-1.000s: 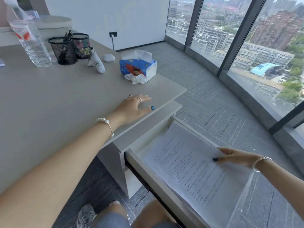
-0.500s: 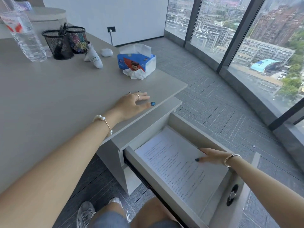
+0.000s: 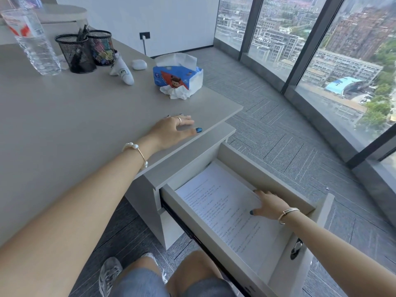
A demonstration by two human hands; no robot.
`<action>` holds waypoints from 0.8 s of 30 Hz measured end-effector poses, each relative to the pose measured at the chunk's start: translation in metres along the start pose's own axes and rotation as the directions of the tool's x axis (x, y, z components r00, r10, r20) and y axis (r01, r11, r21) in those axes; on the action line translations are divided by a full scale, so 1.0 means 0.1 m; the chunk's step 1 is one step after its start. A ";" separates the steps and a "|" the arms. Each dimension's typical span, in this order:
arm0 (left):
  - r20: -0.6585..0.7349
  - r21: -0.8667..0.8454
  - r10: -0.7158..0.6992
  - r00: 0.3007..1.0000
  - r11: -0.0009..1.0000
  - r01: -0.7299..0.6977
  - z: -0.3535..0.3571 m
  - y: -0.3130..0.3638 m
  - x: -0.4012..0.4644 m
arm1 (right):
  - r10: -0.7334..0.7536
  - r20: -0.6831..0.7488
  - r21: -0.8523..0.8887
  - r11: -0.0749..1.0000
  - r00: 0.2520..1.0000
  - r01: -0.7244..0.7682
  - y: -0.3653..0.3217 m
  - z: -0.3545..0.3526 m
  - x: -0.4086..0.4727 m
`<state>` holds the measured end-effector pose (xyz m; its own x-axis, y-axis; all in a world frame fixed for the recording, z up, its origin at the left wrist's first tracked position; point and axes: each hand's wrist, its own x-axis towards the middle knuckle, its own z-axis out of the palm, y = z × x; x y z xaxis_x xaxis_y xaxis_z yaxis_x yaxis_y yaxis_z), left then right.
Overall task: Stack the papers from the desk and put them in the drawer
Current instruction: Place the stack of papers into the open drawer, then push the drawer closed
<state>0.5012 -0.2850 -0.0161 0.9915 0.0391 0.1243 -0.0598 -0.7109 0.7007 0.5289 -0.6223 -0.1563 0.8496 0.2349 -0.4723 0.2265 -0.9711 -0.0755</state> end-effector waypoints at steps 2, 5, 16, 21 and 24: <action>-0.005 0.003 0.001 1.000 1.000 -0.001 0.00 0.00 0.00 | 0.003 -0.023 -0.048 0.999 1.000 -0.004 -0.02 0.02 -0.05; -0.004 0.004 -0.001 1.000 1.000 0.001 0.00 0.02 -0.01 | -0.044 -0.090 0.040 0.998 0.995 0.048 -0.05 0.01 -0.16; 0.003 0.007 0.005 1.000 1.000 -0.005 -0.01 0.05 -0.05 | -0.135 -0.421 0.479 0.807 0.897 0.346 -0.05 -0.24 -1.09; 0.008 0.035 0.011 1.000 0.999 -0.011 -0.01 0.06 -0.06 | -0.042 -0.461 0.543 0.777 0.887 0.319 0.26 -0.15 -1.64; 0.010 0.026 0.014 1.000 1.000 -0.014 0.00 0.06 -0.06 | 0.005 -0.449 0.557 0.783 0.893 0.275 0.50 0.05 -1.89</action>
<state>0.4949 -0.2891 -0.0124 0.9916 0.0226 0.1271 -0.0706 -0.7294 0.6805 0.3775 -0.7150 -0.0750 0.9742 0.2240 -0.0280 0.1460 -0.7199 -0.6786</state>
